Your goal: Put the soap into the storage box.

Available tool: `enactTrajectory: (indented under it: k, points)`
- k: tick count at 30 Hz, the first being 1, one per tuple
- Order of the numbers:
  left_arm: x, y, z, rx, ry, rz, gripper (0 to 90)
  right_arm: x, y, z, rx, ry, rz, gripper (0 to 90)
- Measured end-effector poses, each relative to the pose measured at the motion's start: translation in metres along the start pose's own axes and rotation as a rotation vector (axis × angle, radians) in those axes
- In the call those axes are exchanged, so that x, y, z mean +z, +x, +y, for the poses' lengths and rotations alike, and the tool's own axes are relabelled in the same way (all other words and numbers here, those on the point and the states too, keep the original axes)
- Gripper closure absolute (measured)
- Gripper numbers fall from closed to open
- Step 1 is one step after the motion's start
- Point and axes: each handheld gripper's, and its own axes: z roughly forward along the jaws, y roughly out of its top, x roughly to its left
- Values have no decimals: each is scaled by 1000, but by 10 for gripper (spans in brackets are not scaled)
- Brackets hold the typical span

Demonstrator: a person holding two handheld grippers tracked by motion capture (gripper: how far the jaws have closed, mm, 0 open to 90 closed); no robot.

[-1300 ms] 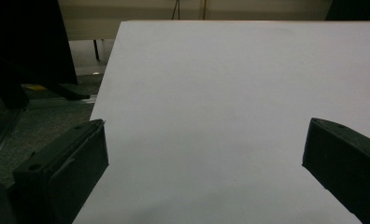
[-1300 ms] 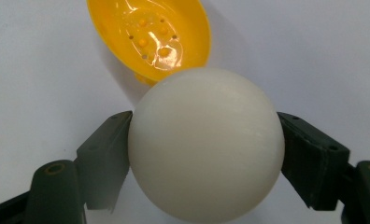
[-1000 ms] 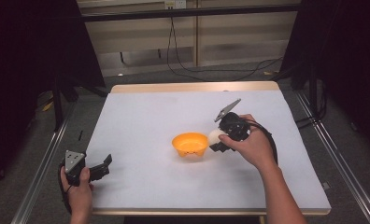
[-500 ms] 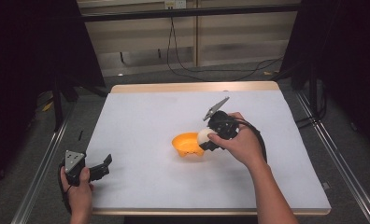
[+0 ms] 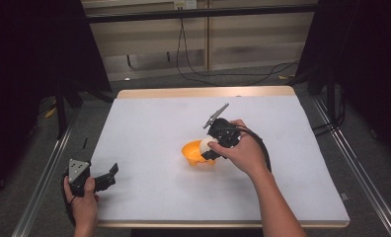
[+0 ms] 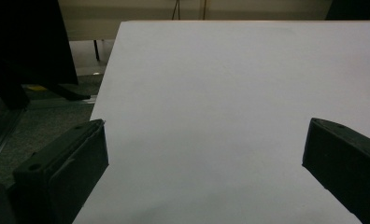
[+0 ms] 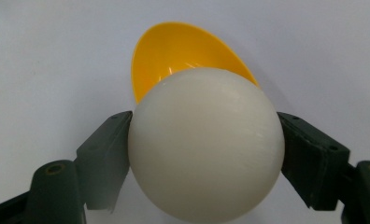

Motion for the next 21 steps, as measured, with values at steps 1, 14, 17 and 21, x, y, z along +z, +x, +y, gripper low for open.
enactTrajectory:
  k: [1, 14, 17, 21]
  points:
    - [0, 0, 0, 0, 0, 0, 0, 0, 0, 0, 0, 0, 0, 233]
    - [0, 0, 0, -2, 1, 0, 0, 12, 3, 10, 52, 5, -9, 233]
    - [0, 0, 0, -2, 1, 0, 0, 15, 2, 10, 62, 17, -9, 233]
    - [0, 0, 0, -3, 1, 0, 0, 18, 1, 11, 65, 32, -14, 233]
